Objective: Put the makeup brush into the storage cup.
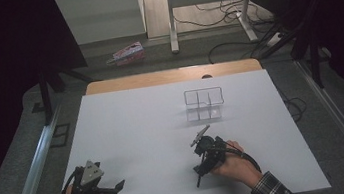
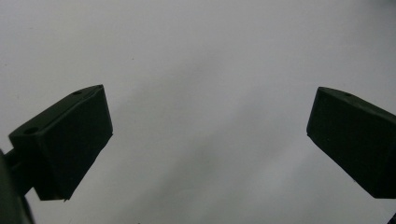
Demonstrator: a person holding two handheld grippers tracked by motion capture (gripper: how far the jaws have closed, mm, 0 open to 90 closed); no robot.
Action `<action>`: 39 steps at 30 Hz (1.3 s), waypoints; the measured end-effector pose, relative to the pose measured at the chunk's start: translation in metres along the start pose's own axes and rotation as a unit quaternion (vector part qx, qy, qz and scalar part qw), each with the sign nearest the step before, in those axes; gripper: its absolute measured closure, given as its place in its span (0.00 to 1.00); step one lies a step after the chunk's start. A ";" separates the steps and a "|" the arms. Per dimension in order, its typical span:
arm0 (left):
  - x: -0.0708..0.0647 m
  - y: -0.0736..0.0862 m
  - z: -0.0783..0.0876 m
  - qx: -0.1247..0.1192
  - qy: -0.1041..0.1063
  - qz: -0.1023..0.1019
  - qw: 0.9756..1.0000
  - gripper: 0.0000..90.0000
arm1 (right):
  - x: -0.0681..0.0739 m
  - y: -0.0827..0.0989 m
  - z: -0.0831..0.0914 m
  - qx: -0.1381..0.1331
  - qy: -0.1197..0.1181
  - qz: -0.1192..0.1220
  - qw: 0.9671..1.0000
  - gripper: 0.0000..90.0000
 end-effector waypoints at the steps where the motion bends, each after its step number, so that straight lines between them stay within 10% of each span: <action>1: 0.000 0.000 0.000 0.000 0.000 0.000 1.000 0.01 | 0.000 0.000 0.001 0.004 -0.001 0.003 1.000 0.18; 4: 0.000 0.000 0.000 0.000 -0.001 0.000 1.000 0.01 | 0.000 0.000 0.006 0.026 -0.007 0.011 1.000 0.36; 9: 0.000 0.000 0.000 0.000 -0.001 -0.001 1.000 0.01 | 0.000 0.002 0.014 0.084 -0.030 0.032 0.996 0.95; 39: 0.000 -0.001 0.001 -0.002 -0.005 -0.001 1.000 0.01 | -0.005 0.007 0.028 0.014 -0.039 0.026 0.999 0.95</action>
Point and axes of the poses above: each handheld gripper's, and its own axes: z roughly backward along the jaws, y roughly out of its underside, x roughly to its left, the point moved 6 cm from there along -z, roughly forward along the jaws, and after that the axes turned 14 degrees about z, right-handed, at the moved point
